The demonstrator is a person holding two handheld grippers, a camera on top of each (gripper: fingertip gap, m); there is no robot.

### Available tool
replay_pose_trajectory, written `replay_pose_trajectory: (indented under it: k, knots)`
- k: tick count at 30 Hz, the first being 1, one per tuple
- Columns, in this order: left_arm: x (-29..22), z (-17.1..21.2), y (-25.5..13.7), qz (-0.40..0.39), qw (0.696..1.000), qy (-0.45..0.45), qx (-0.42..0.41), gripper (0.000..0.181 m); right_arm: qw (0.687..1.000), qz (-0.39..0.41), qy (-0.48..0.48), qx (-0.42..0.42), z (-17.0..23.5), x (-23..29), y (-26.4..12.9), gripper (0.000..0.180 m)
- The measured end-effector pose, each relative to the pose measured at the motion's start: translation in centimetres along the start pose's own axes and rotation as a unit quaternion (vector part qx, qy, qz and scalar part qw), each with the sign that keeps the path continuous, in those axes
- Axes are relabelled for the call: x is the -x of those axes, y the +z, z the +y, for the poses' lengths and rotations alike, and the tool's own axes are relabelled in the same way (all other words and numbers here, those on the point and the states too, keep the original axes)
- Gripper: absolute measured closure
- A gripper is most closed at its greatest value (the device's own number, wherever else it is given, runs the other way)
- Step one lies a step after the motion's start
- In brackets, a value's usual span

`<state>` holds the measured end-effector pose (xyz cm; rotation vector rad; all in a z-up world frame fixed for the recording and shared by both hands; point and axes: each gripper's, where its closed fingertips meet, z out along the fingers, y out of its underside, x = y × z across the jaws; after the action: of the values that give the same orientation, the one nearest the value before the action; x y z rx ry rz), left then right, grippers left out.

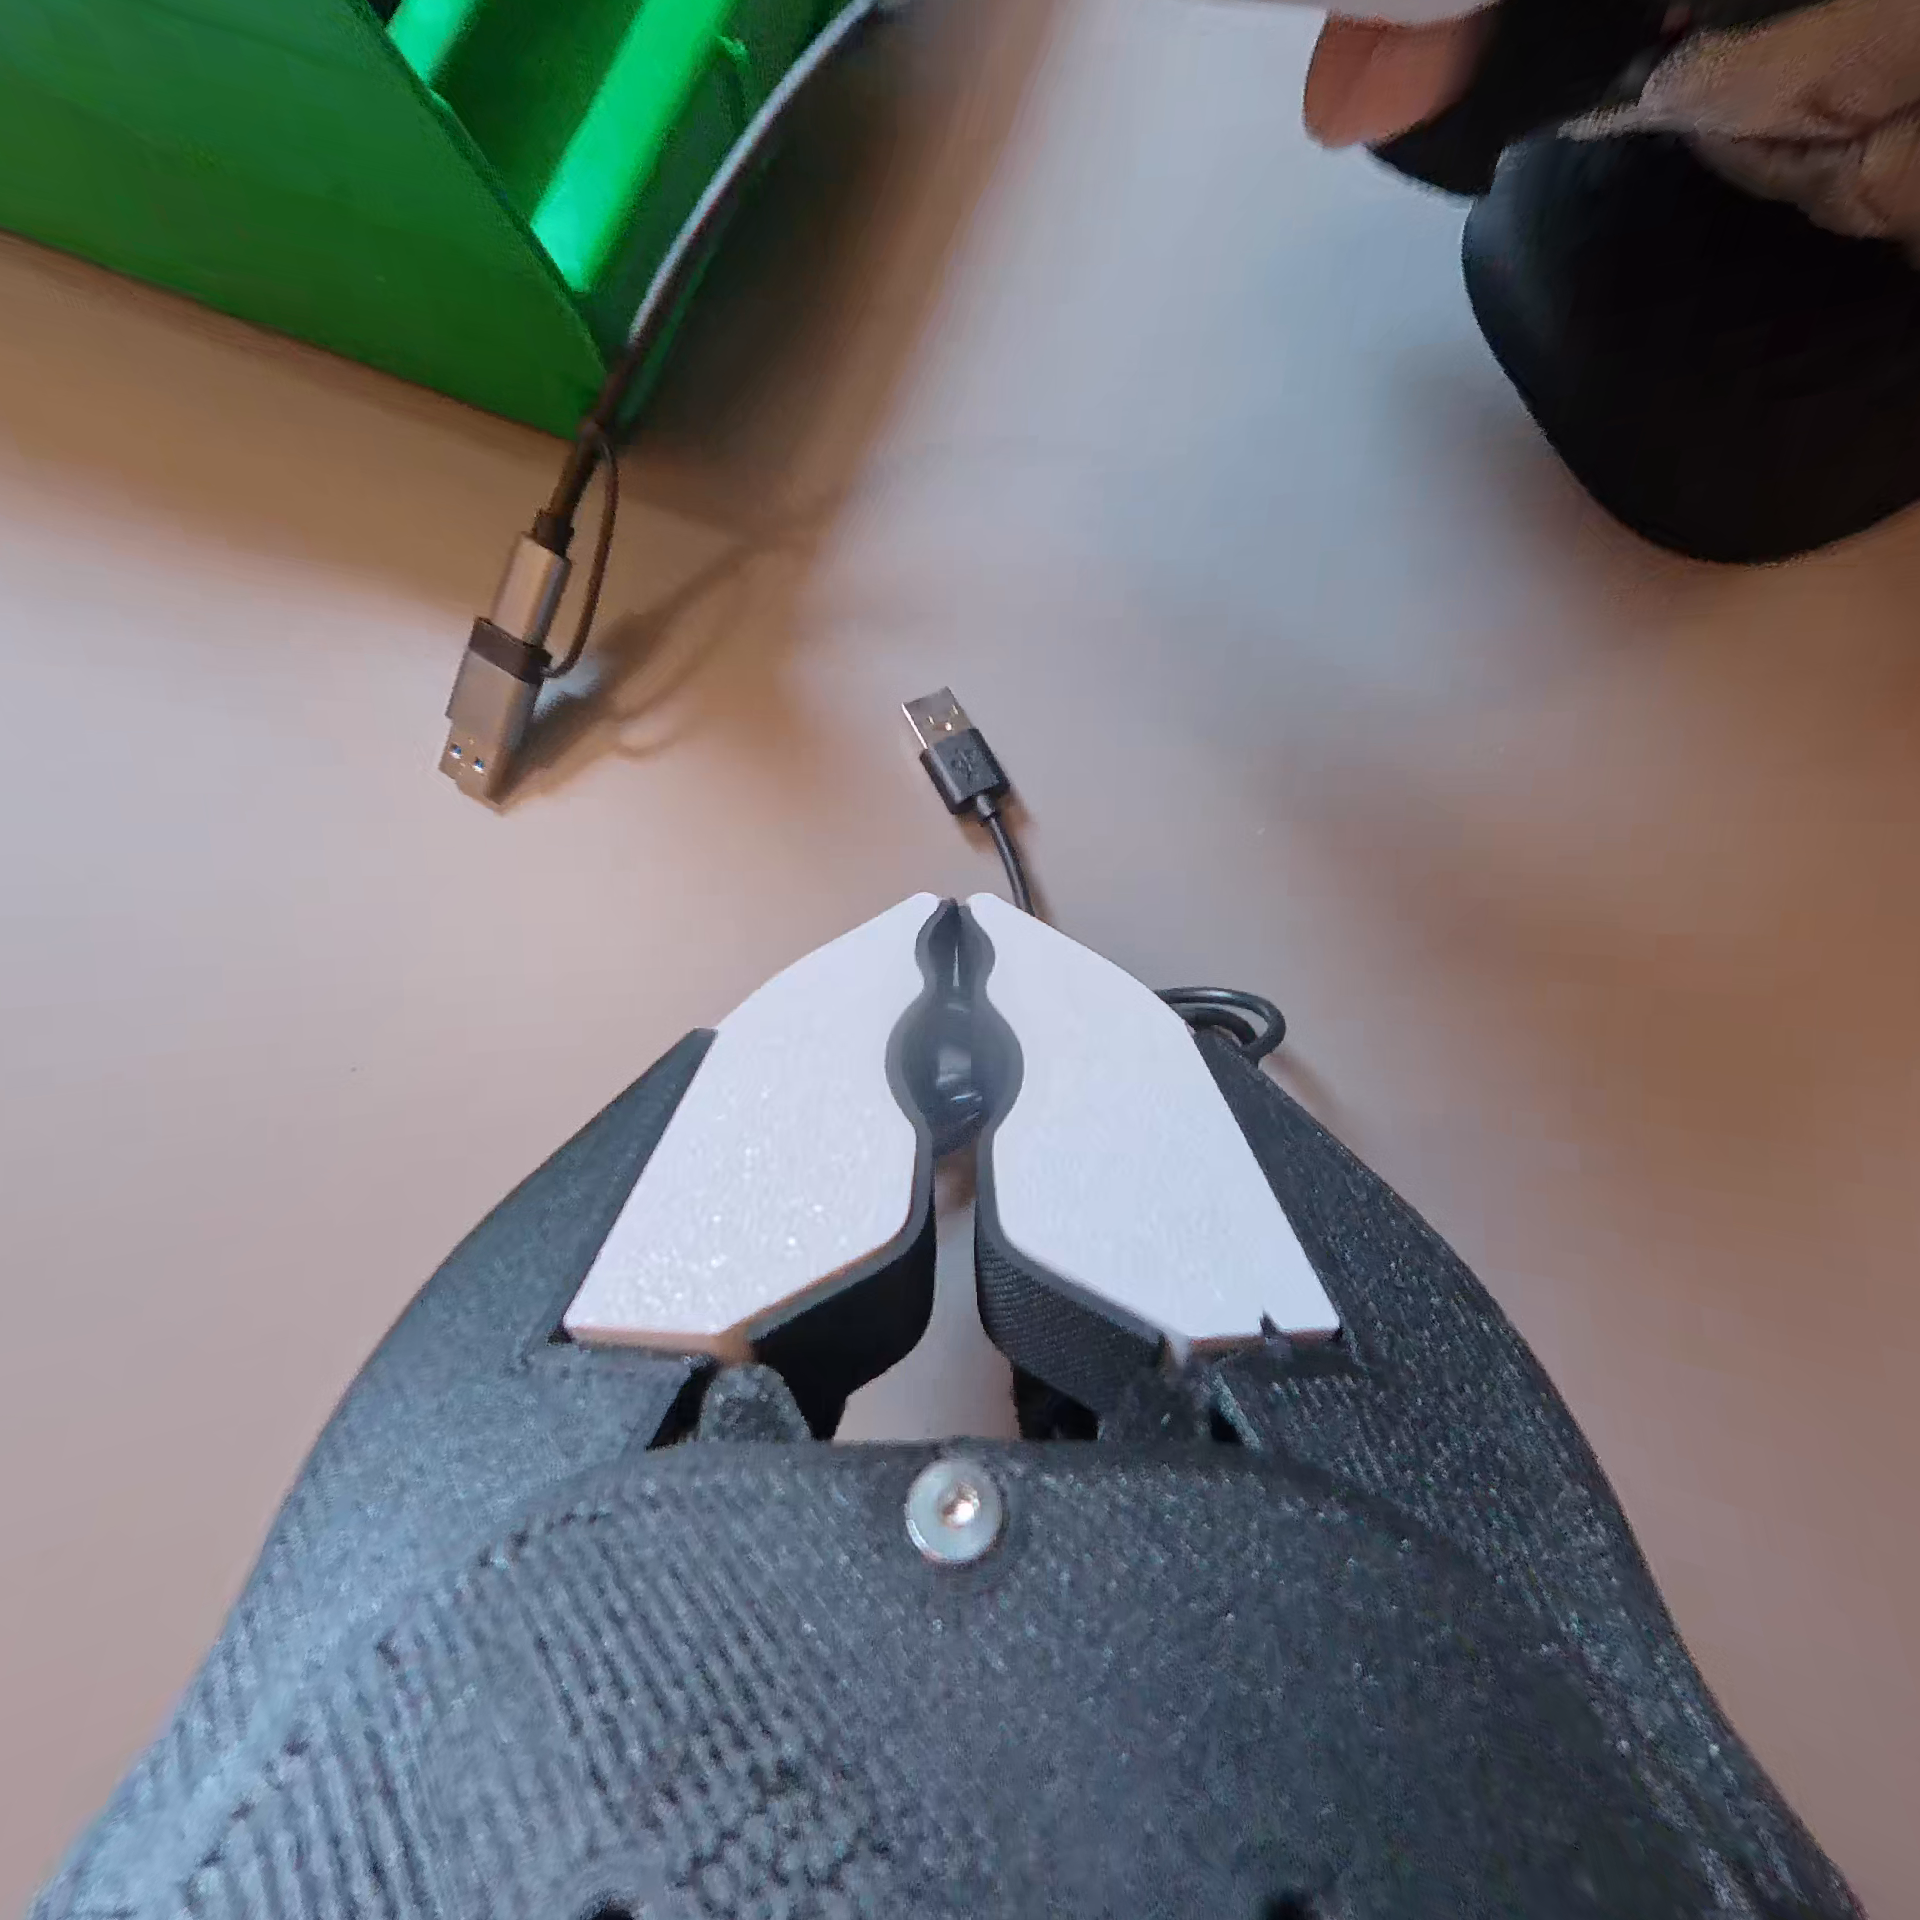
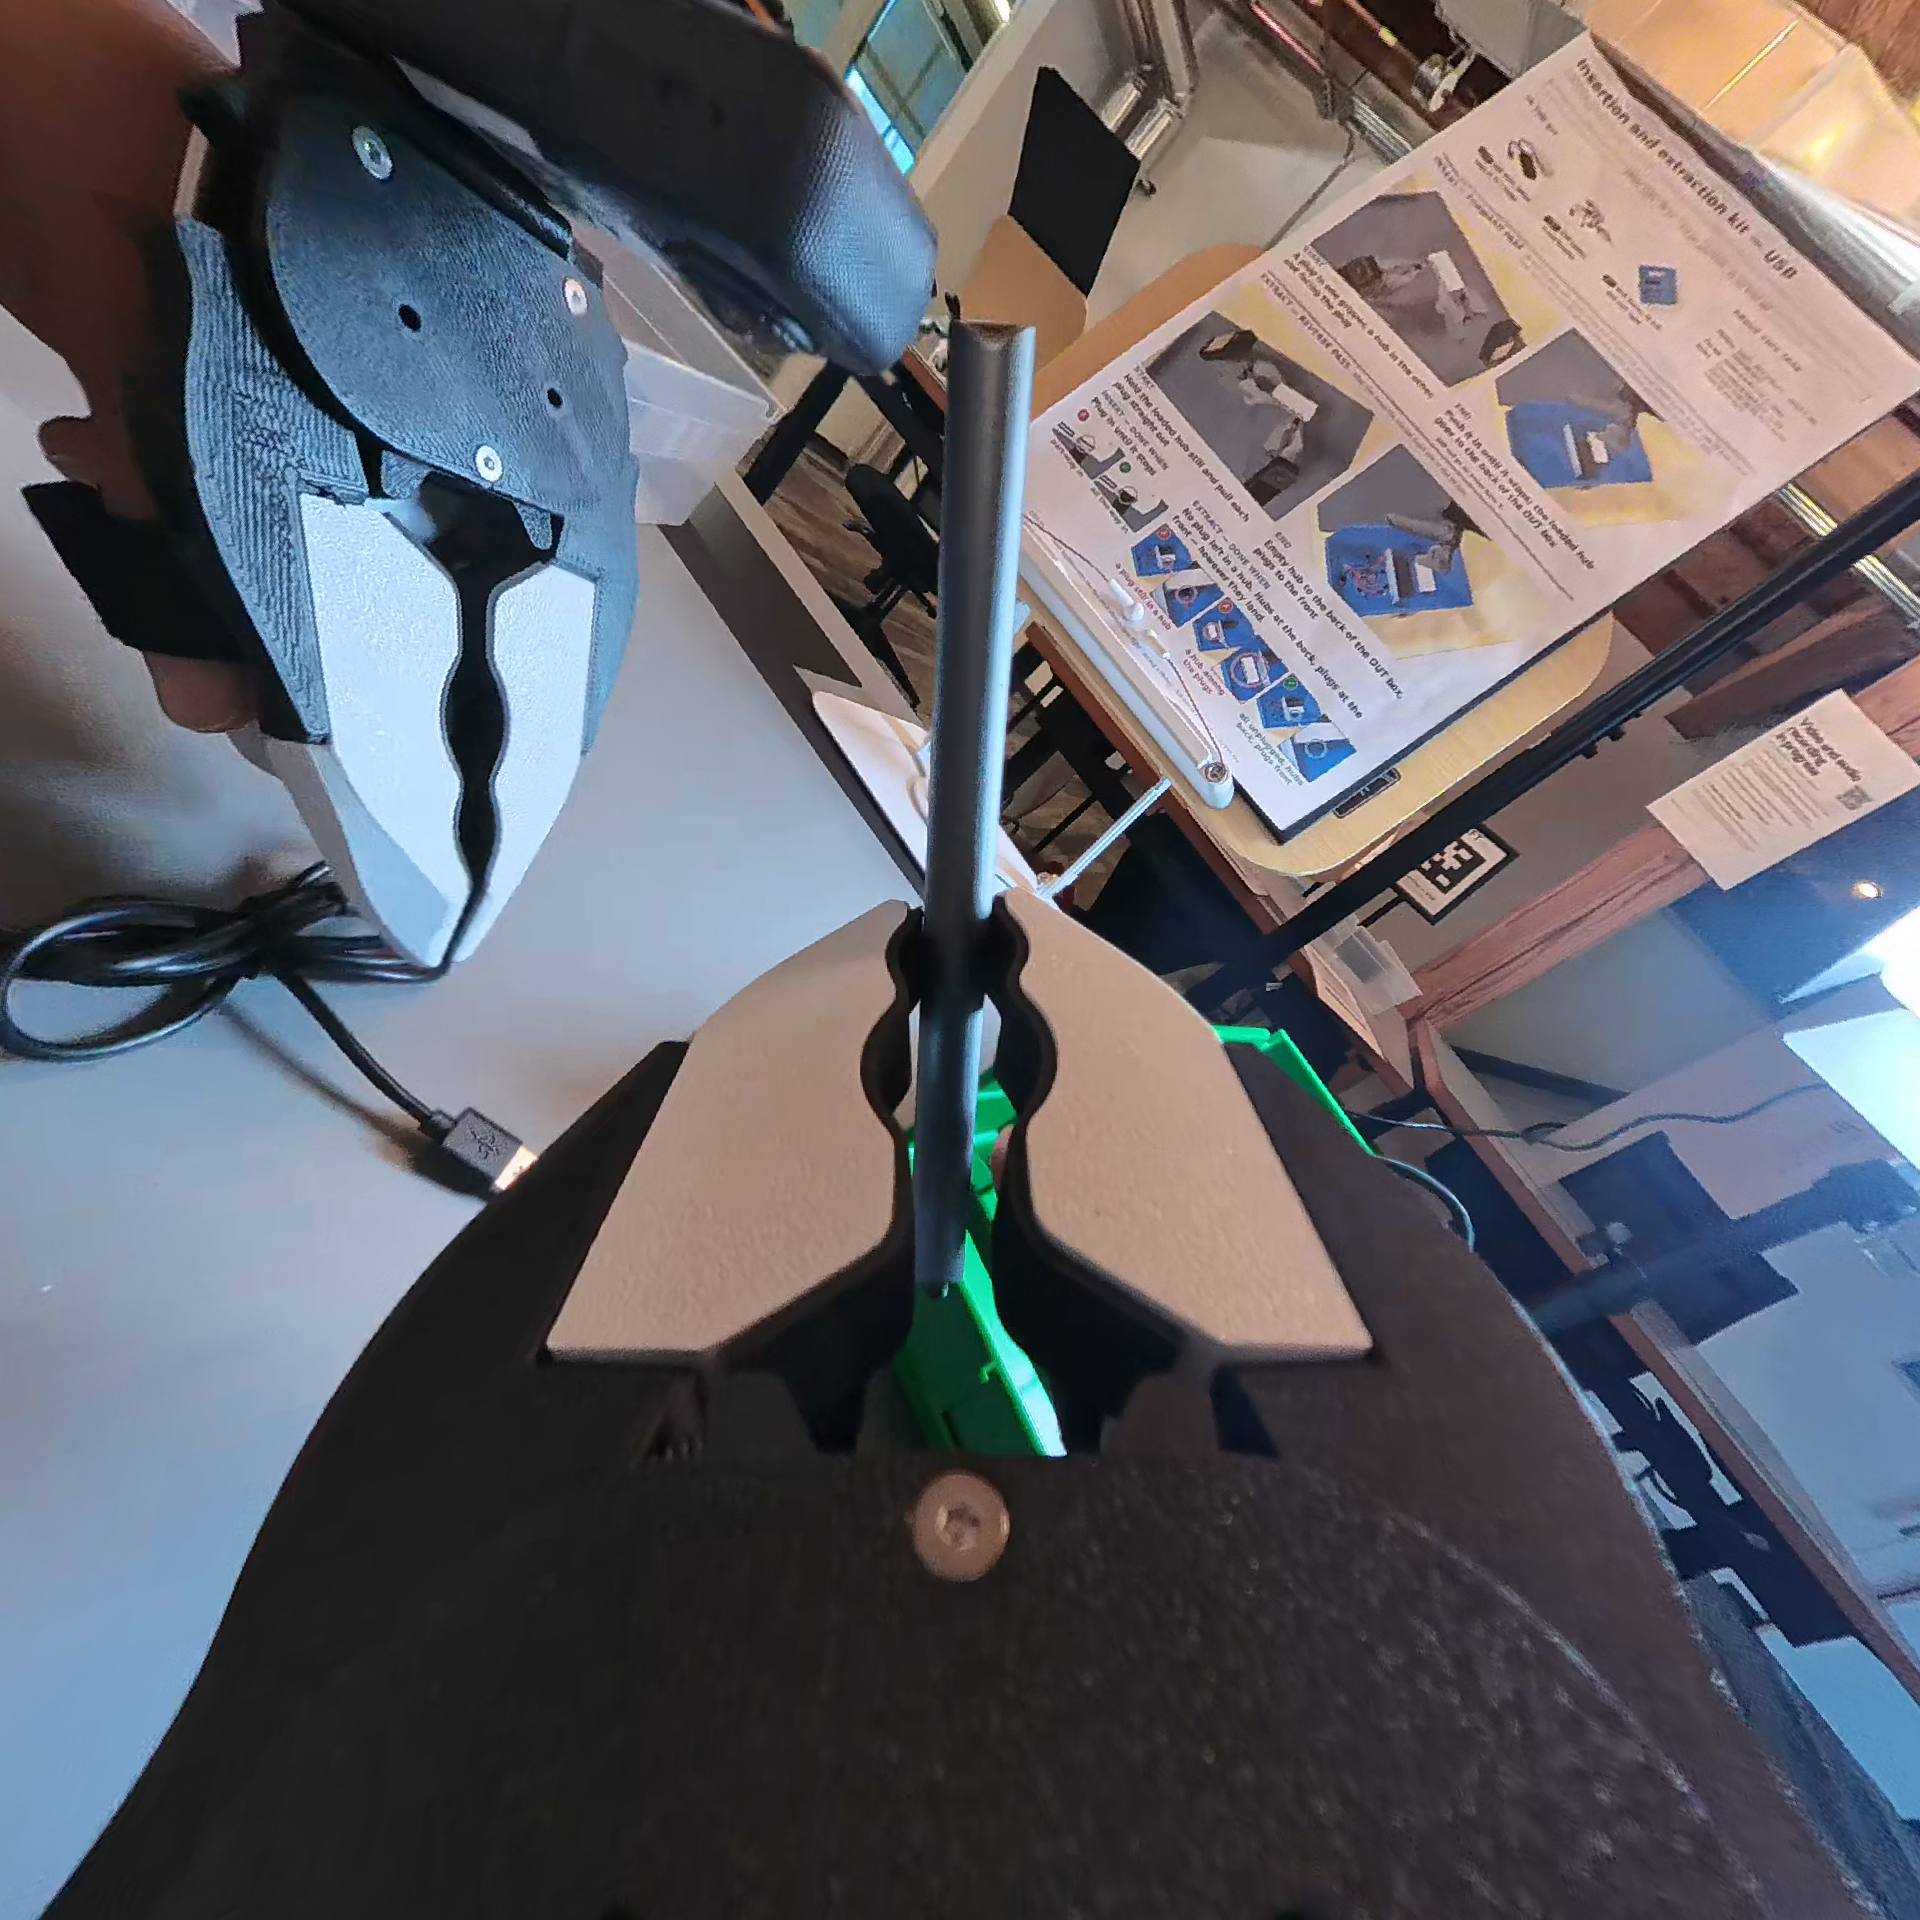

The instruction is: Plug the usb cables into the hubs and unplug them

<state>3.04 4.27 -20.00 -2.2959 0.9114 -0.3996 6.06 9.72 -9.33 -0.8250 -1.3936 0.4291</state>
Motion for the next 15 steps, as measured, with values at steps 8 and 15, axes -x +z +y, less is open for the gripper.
replay_pose_trajectory:
  k: [8, 15]
  knots:
    - [-0.6, -0.5, 3.1, -0.014, 0.999, 0.01, 0.039, 0.146, 1.0, 0.012, 0.014, 0.001, 0.3, -0.7, 0.1, 0.168]
    - [-0.7, 0.1, 3.8, -0.002, 0.997, 0.036, 0.075, 0.174, 0.999, 0.025, 0.036, -0.003, 0.9, -1.9, -0.6, 0.168]
